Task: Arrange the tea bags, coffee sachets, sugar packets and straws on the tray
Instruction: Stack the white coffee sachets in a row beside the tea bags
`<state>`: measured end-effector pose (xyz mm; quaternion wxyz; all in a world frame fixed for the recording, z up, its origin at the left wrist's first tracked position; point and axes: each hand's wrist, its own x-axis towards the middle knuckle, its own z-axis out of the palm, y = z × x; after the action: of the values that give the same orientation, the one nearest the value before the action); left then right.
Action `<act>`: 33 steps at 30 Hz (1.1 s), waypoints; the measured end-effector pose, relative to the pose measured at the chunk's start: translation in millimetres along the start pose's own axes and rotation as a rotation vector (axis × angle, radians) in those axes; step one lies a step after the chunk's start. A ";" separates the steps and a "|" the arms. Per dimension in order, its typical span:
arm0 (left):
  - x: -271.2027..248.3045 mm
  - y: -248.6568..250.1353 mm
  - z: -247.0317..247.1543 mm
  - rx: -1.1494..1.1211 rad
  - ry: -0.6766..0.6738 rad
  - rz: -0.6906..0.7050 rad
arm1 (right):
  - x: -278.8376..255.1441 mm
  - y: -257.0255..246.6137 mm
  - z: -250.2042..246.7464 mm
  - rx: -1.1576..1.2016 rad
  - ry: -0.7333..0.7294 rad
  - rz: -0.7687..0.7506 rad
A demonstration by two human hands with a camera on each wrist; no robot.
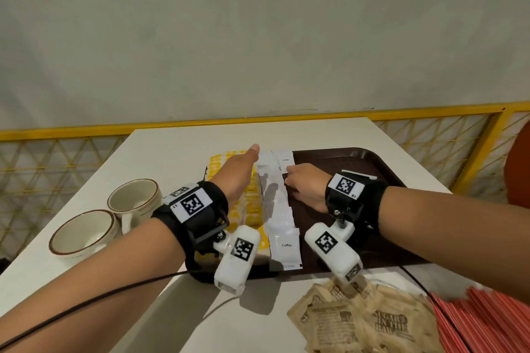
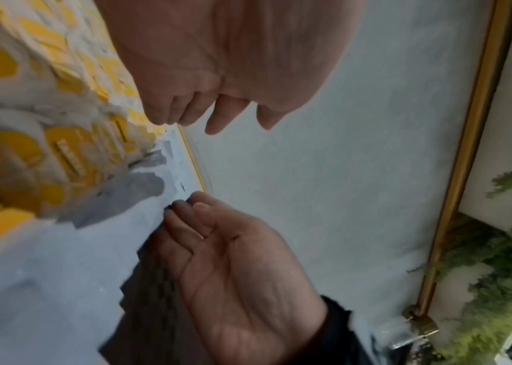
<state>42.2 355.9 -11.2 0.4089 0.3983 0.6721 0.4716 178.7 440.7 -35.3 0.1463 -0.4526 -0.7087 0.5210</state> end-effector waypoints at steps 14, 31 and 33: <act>-31.3 17.0 6.0 0.930 -0.046 0.192 | -46.3 4.1 4.4 0.187 -0.016 0.025; -8.1 29.1 25.5 1.500 -0.121 0.045 | -47.9 18.9 12.7 0.403 -0.065 0.025; -6.2 26.6 25.9 1.499 -0.113 0.040 | -49.0 17.8 13.5 0.408 -0.067 0.031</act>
<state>72.3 364.5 9.7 0.0534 0.6056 0.7839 -0.1260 205.1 394.4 -43.5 0.2031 -0.4068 -0.5860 0.6707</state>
